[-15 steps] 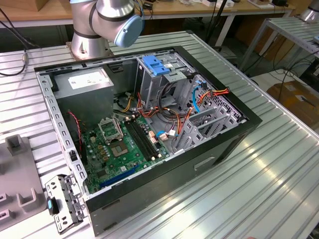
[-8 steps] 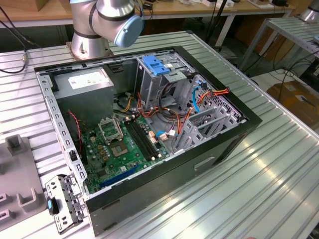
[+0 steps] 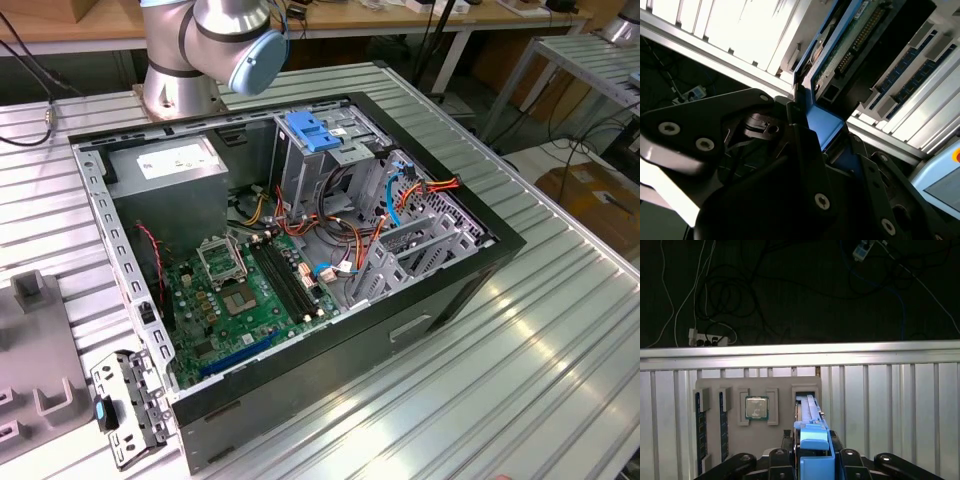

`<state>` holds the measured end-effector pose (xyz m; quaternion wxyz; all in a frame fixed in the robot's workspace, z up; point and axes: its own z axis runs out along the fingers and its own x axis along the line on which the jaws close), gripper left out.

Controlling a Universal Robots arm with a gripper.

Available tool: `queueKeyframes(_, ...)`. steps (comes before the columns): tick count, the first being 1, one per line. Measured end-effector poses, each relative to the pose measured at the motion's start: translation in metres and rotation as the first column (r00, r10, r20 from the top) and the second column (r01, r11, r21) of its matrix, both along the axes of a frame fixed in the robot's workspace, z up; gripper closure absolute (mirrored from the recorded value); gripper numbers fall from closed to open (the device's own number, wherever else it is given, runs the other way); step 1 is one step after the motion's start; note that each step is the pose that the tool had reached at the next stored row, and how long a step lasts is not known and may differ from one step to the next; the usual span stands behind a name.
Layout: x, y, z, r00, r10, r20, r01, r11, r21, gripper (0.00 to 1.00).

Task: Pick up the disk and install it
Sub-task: 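Pick up the disk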

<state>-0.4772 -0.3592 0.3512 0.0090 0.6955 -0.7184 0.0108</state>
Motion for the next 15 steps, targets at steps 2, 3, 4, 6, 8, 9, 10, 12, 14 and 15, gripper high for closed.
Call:
queueKeyframes(2,0.0001,0.0000,0.0000,1.0000,0.000,0.0000,0.000,1.0000,0.0000,0.63)
queueKeyframes(3,0.0001,0.0000,0.0000,1.0000,0.000,0.0000,0.000,1.0000,0.0000,0.63)
queueKeyframes(4,0.0002,0.0000,-0.0001,1.0000,0.000,0.0001,0.000,1.0000,0.0000,0.63)
queueKeyframes(6,0.0002,0.0000,0.0000,1.0000,0.000,0.0000,0.000,1.0000,0.0000,0.63)
queueKeyframes(8,0.0003,0.0000,0.0000,1.0000,0.000,0.0002,0.000,1.0000,0.0001,0.63)
queueKeyframes(9,0.0003,0.0000,0.0001,1.0000,0.000,0.0002,0.000,1.0000,0.0001,0.63)
queueKeyframes(10,0.0003,0.0000,0.0005,1.0000,0.000,0.0001,0.000,1.0000,0.0000,0.63)
queueKeyframes(12,0.0003,-0.0001,0.0021,1.0000,0.000,0.0000,0.000,1.0000,0.0002,0.63)
queueKeyframes(14,0.0002,-0.0001,0.0032,1.0000,0.000,0.0000,0.000,1.0000,0.0009,0.63)
queueKeyframes(15,0.0003,-0.0001,0.0049,1.0000,0.000,-0.0002,0.000,1.0000,0.0011,0.63)
